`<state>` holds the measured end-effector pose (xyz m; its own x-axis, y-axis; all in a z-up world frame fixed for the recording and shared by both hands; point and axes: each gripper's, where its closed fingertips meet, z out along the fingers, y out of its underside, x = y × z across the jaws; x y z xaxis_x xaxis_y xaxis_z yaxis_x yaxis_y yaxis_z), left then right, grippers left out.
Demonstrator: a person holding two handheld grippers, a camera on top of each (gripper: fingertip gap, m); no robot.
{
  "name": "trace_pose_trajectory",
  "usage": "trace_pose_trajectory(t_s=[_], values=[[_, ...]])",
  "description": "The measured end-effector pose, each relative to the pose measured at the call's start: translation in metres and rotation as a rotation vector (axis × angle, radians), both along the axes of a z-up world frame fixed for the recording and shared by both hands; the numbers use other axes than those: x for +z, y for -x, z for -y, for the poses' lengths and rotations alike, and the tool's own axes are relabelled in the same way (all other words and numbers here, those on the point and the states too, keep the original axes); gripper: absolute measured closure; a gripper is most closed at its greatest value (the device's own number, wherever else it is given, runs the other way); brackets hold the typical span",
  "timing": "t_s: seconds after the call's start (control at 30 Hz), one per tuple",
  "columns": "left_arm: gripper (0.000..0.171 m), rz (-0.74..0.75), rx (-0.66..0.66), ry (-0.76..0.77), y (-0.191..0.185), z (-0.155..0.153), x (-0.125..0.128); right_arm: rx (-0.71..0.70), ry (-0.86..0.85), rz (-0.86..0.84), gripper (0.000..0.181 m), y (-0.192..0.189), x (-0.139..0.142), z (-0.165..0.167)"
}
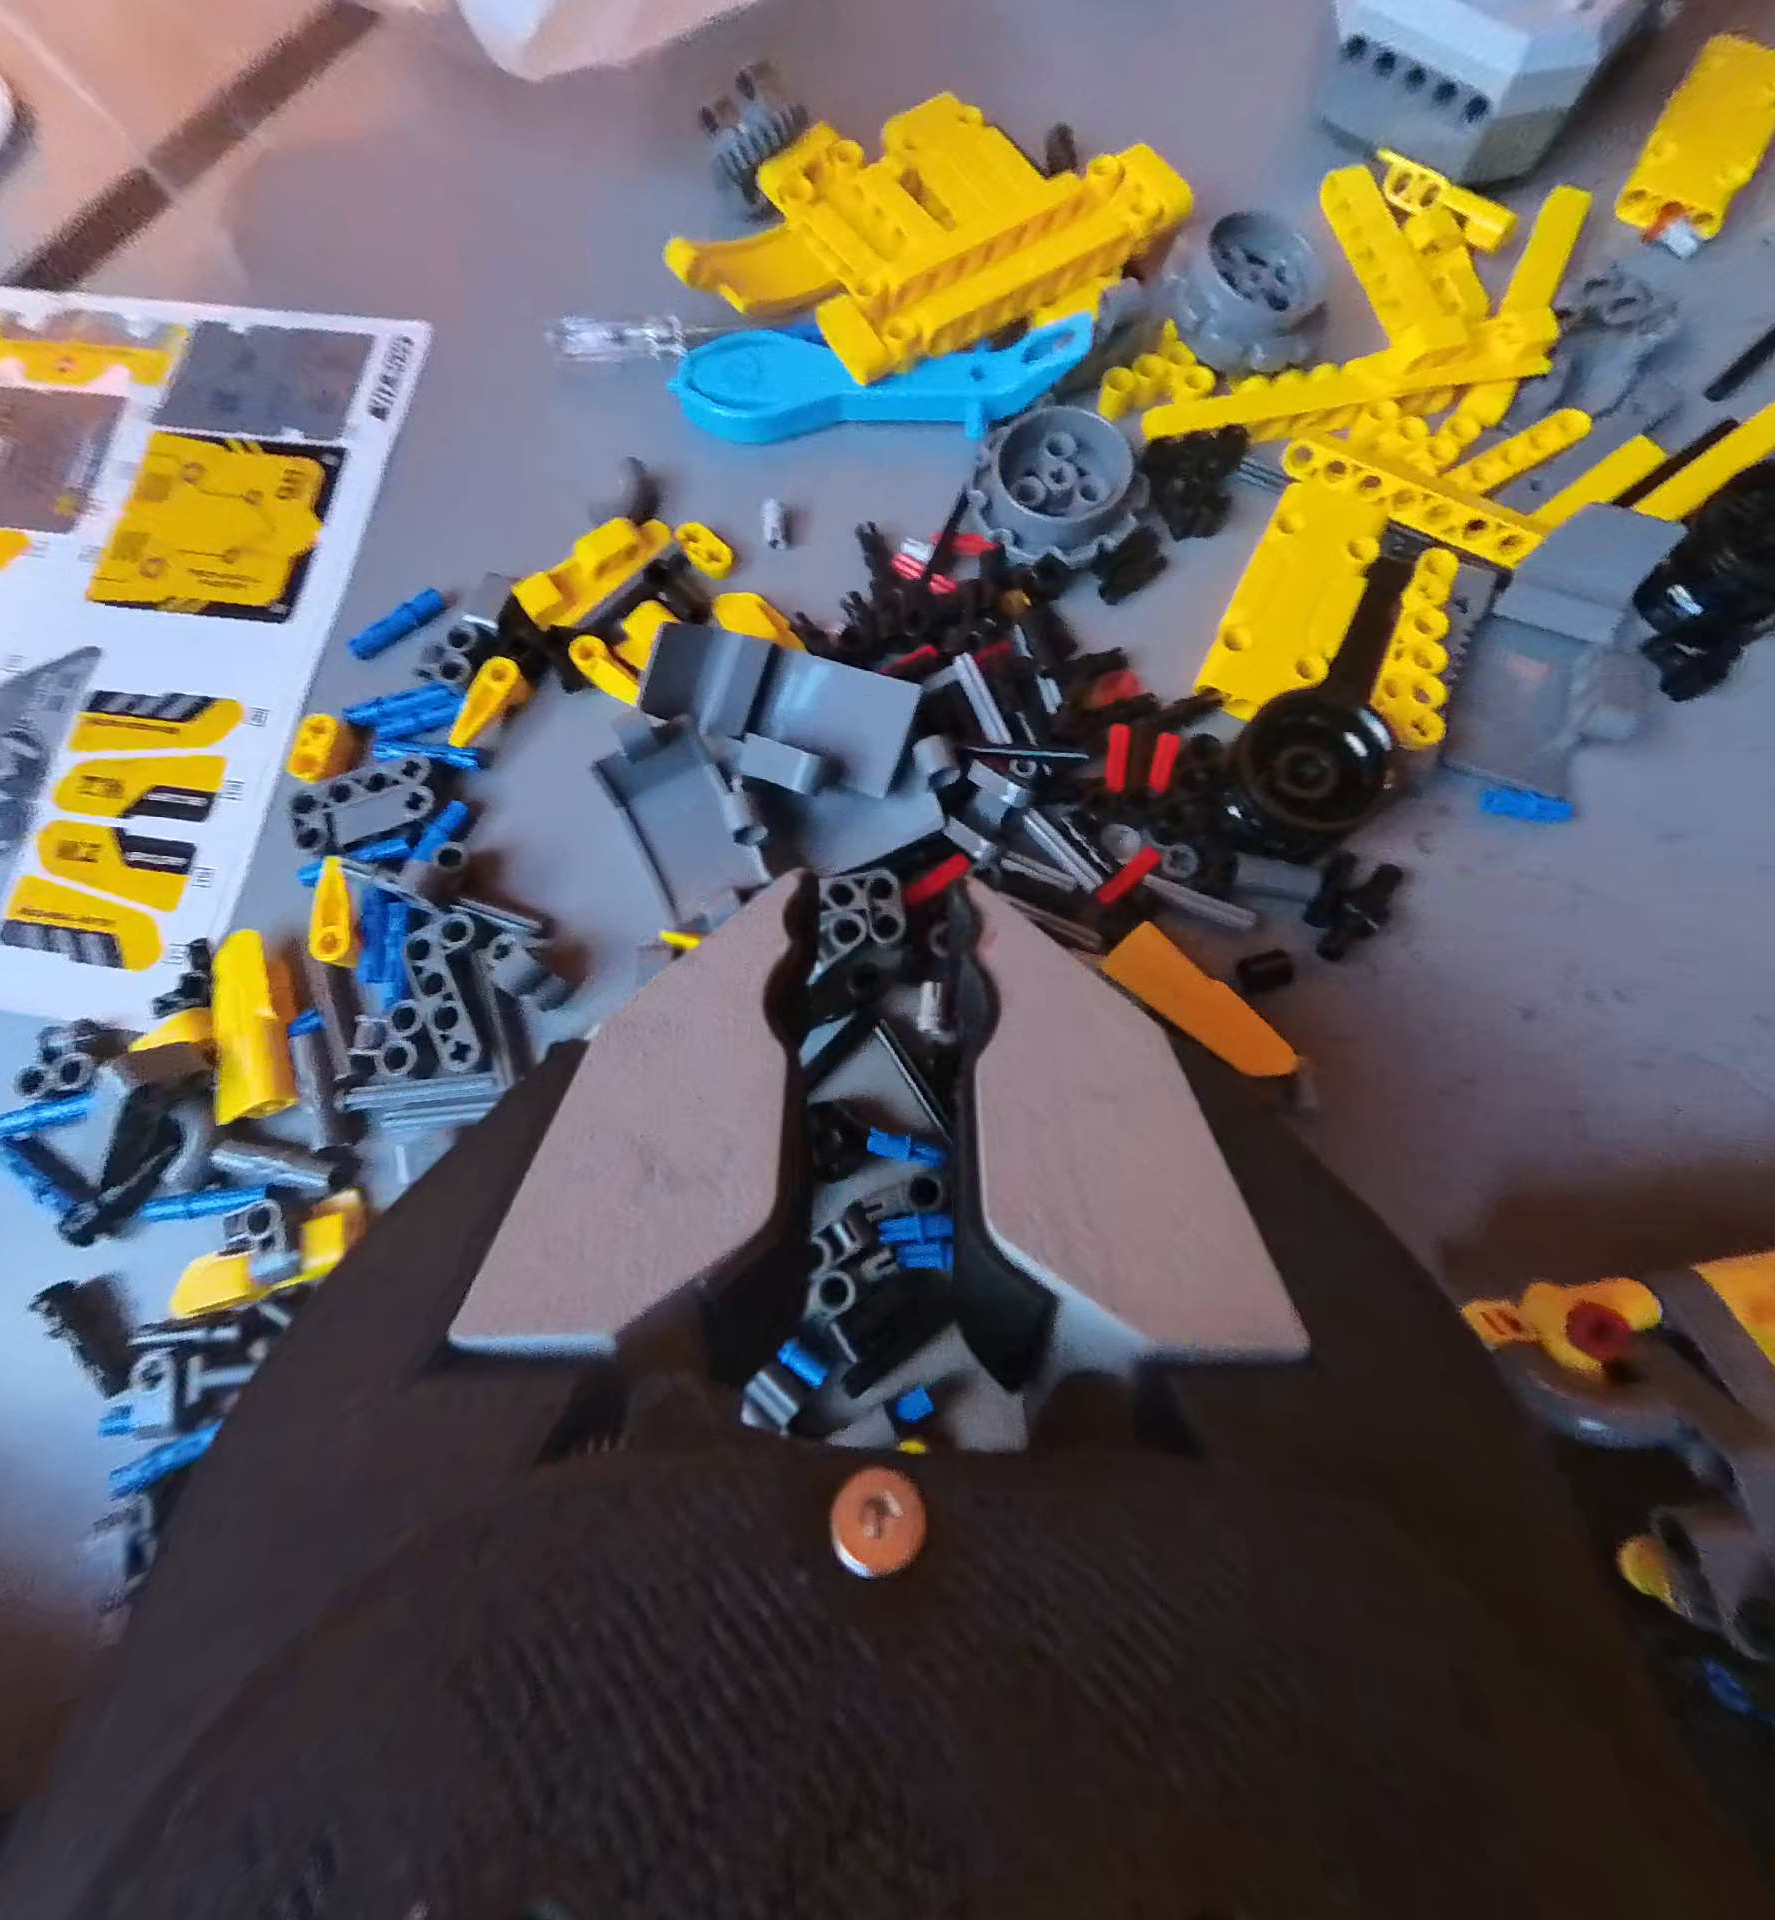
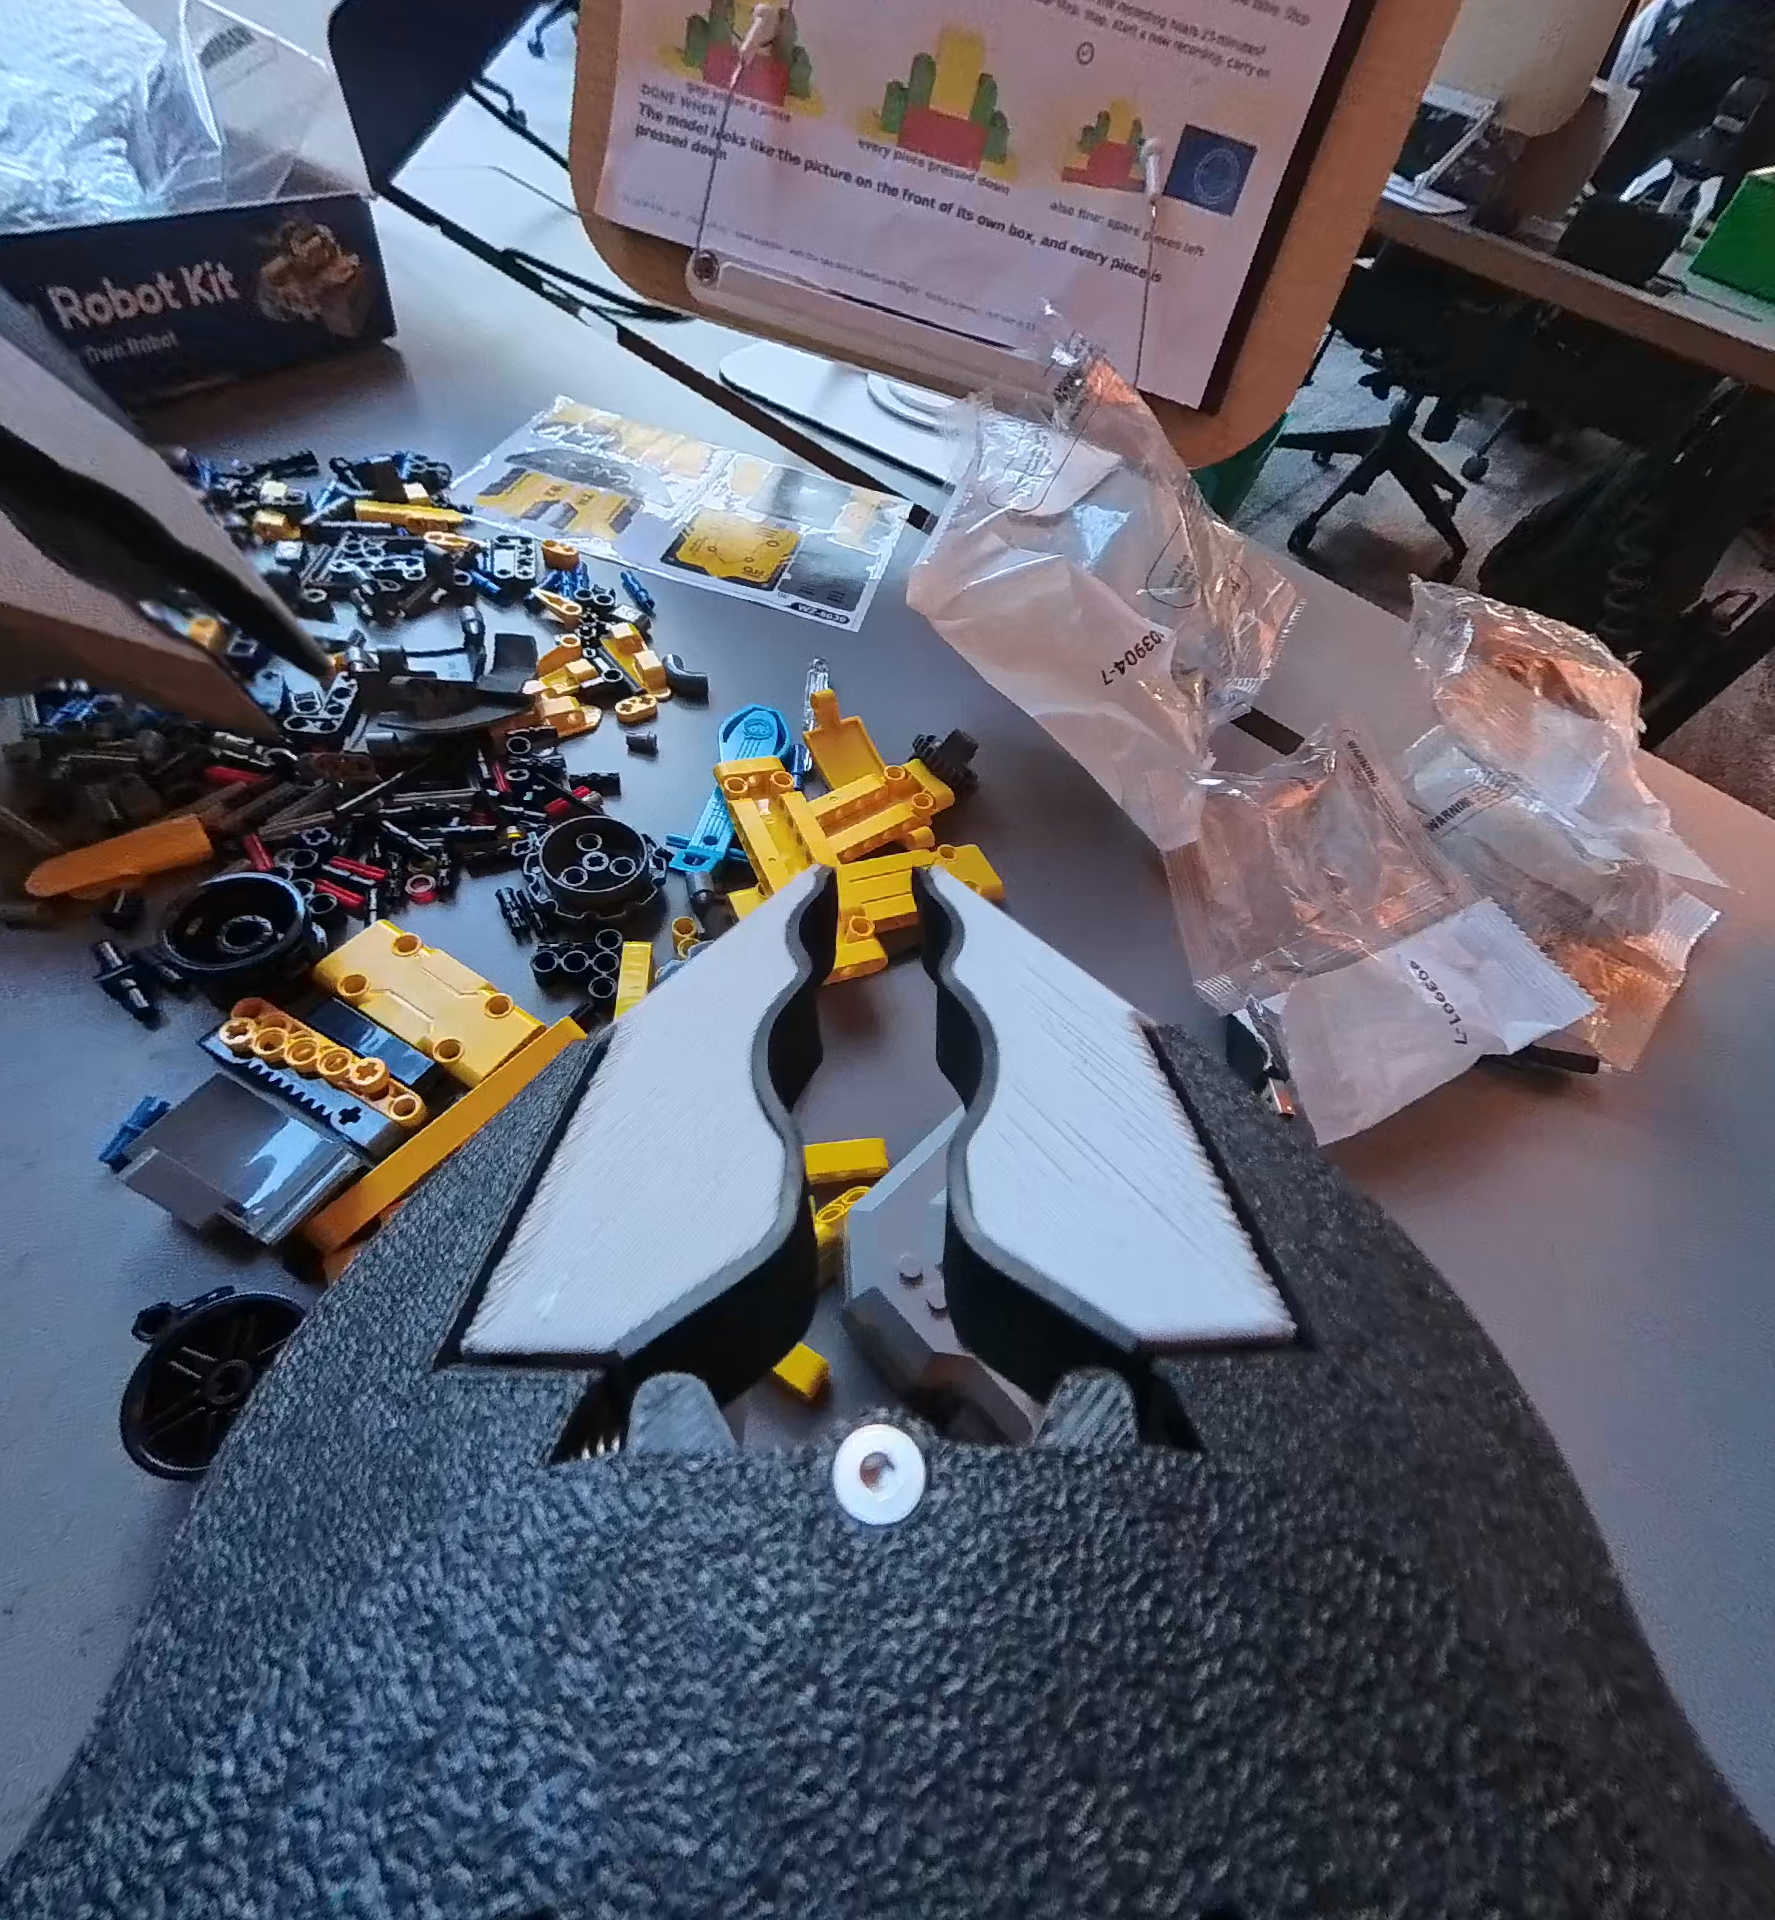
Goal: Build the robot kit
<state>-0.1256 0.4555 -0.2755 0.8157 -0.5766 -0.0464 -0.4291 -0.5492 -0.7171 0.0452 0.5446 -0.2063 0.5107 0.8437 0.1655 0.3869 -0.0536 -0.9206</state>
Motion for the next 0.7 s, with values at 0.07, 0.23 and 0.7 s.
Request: trace_pose_trajectory(t_s=[0.07,0.23,0.7], values=[[0.152,0.000,-0.020,0.036,-0.002,0.004,-0.008,0.002,-0.001,0.012,0.167,0.001,-0.002,0.001],[0.155,-0.061,0.040,0.029,0.014,-0.001,-0.011,0.056,0.010,0.055,0.175,0.005,-0.008,0.009],[0.155,-0.040,0.241,-0.060,0.048,-0.021,0.007,0.102,0.036,0.187,0.176,0.005,-0.025,0.020]])
